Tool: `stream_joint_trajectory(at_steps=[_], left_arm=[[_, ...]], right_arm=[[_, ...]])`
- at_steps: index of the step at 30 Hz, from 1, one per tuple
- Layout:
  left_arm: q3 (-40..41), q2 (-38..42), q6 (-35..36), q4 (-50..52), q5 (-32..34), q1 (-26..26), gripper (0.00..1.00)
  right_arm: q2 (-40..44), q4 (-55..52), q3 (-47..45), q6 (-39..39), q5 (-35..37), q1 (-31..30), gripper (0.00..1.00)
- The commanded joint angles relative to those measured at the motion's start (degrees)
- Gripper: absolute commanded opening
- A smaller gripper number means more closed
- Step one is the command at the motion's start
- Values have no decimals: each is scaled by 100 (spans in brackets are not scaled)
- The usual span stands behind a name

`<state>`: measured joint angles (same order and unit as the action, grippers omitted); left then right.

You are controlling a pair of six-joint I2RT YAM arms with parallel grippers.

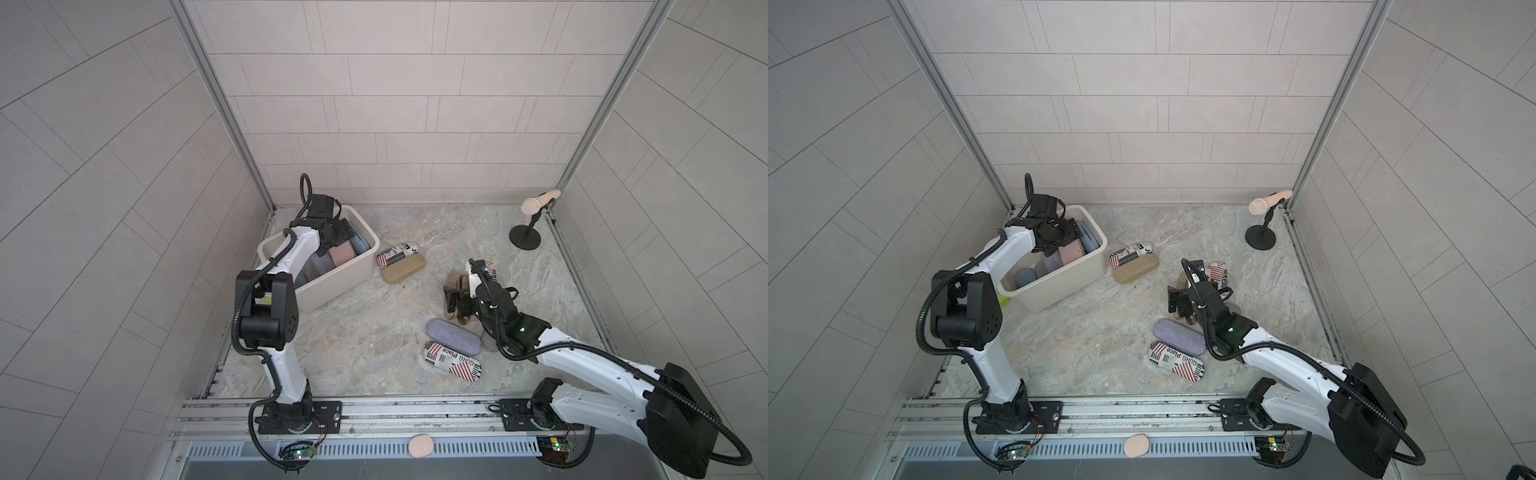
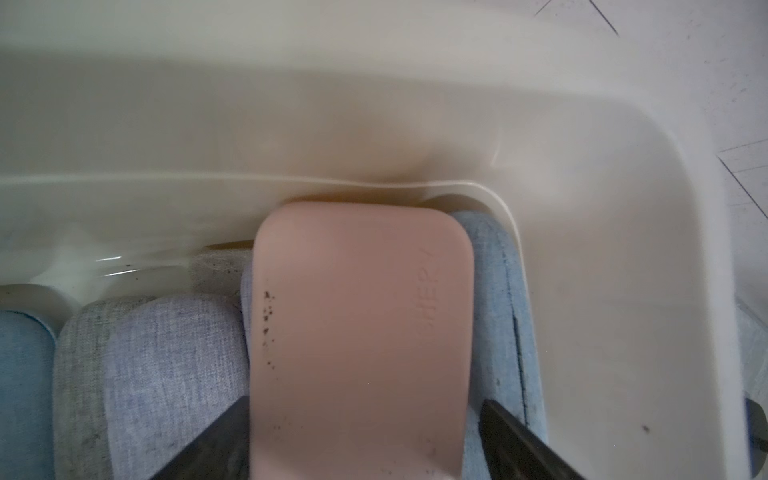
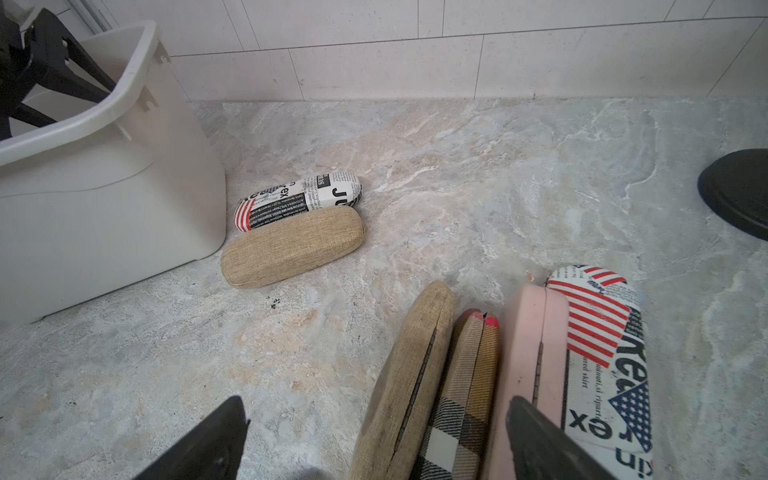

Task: Put the glasses cases into the storage boxes
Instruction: Place the glasses case in the storage box.

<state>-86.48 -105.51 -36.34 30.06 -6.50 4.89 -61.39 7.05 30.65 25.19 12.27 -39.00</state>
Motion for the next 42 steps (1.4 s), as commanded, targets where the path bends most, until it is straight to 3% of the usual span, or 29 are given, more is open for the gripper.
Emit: stream_joint_trajectory(at_steps=[1,13,16,21,25,30,36,42], left_arm=[[-253,333,131,242,-19,-27,93],[-103,1506,430,717,-64,163,93],[-9,1745,558,808,150,665,92],[201,1754,749,825,868,2077,92],[186,1451,820,844,1211,2837,92],[-138,560,796,860,996,3495,91],[-960,-769,781,983,616,3949,90],[-1502,-1591,686,699,-99,4134,89]], right_arm=[[92,-24,138,-43,93,-36,99],[131,-32,101,50,349,-28,99],[251,-93,29,163,720,-31,99],[464,-383,-63,523,1625,19,98],[622,-517,-129,683,1927,55,97],[854,-605,-235,831,2250,80,97],[1039,-705,-292,970,2419,136,97],[1092,-716,-297,964,2398,160,98]])
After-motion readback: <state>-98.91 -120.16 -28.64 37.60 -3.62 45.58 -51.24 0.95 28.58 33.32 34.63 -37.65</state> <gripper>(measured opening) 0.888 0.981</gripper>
